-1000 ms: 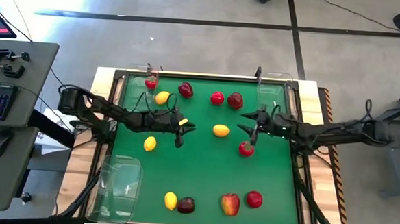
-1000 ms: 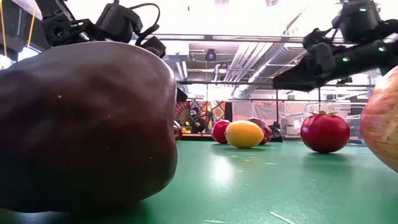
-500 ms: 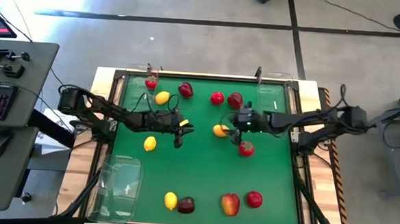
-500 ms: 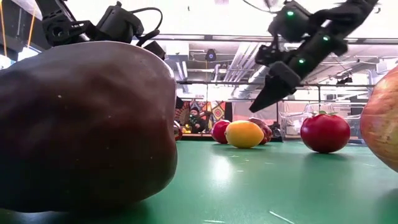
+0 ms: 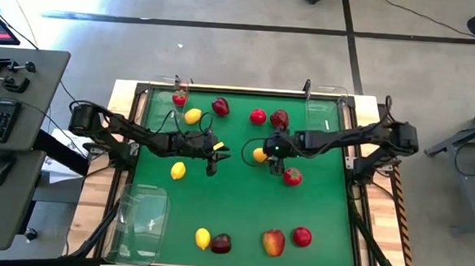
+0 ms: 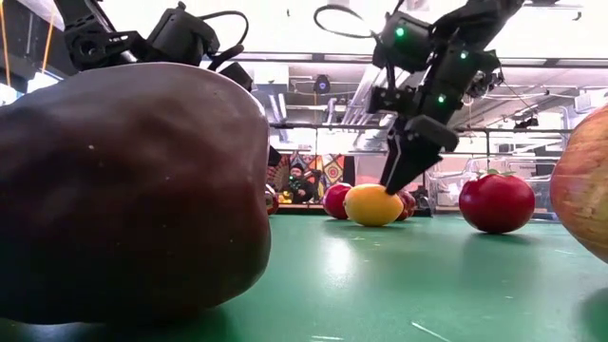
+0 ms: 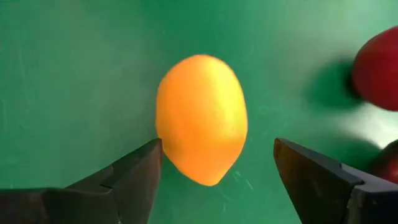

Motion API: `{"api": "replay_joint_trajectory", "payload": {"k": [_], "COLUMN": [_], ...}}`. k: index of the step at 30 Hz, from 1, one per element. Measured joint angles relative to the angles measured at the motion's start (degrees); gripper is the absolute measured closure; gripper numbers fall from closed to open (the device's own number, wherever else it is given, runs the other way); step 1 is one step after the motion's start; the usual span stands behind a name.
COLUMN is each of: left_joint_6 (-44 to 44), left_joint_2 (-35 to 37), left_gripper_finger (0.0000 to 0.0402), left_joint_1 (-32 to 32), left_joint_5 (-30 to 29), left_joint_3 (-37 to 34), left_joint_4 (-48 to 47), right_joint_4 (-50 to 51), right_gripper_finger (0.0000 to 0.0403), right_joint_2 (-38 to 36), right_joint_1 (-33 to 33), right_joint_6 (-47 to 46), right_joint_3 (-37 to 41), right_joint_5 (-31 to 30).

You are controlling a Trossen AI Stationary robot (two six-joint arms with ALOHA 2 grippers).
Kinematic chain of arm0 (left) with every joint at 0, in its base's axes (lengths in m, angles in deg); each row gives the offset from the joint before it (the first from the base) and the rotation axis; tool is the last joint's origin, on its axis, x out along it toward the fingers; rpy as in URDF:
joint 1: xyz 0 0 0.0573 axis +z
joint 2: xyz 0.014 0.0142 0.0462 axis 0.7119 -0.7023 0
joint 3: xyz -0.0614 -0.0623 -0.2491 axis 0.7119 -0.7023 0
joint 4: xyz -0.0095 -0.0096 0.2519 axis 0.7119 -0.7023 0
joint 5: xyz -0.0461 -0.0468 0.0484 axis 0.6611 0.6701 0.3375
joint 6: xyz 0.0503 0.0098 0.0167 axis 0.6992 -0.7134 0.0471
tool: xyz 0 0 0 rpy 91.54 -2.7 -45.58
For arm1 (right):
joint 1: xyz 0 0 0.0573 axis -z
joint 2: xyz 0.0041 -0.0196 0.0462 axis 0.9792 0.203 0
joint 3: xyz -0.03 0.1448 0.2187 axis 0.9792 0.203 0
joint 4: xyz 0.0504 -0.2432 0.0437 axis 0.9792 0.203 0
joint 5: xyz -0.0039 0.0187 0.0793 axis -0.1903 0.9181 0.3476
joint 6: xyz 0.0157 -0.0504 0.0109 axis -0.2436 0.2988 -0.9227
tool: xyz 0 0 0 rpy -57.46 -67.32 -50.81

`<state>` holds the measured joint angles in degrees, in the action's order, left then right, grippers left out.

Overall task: Sort produce into baskets
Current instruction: Put the lemon into the bottom bin

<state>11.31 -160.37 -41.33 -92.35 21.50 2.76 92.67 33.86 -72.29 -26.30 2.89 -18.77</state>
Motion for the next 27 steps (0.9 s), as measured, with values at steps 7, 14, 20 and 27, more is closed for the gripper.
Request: {"api": "replay_joint_trajectory", "payload": {"k": [7, 14, 20, 27], "left_joint_6": [0.0, -0.4, -1.4, 0.8], "left_joint_2": [0.0, 0.0, 0.0, 0.0], "left_gripper_finger": [0.0293, 0.0293, 0.0293, 0.0293], "left_joint_1": [0.0, 0.0, 0.0, -0.5], "left_joint_5": [0.1, 0.1, 0.1, 3.4], "left_joint_3": [0.0, 0.0, 0.0, 0.0], "left_joint_4": [-0.1, -0.1, 0.1, 1.6], "right_joint_4": [-4.0, -8.9, -10.6, -11.1], "right_gripper_finger": [0.0102, 0.0102, 0.0124, 0.0169], "right_joint_2": [3.2, 8.7, 9.5, 6.7], "right_joint_1": [0.0, 0.0, 0.0, -1.1], "right_joint_6": [0.6, 2.3, 2.3, 1.1], "right_joint_3": [0.3, 0.4, 0.2, 0.2], "right_joint_5": [0.5, 2.0, 0.6, 0.3]}}
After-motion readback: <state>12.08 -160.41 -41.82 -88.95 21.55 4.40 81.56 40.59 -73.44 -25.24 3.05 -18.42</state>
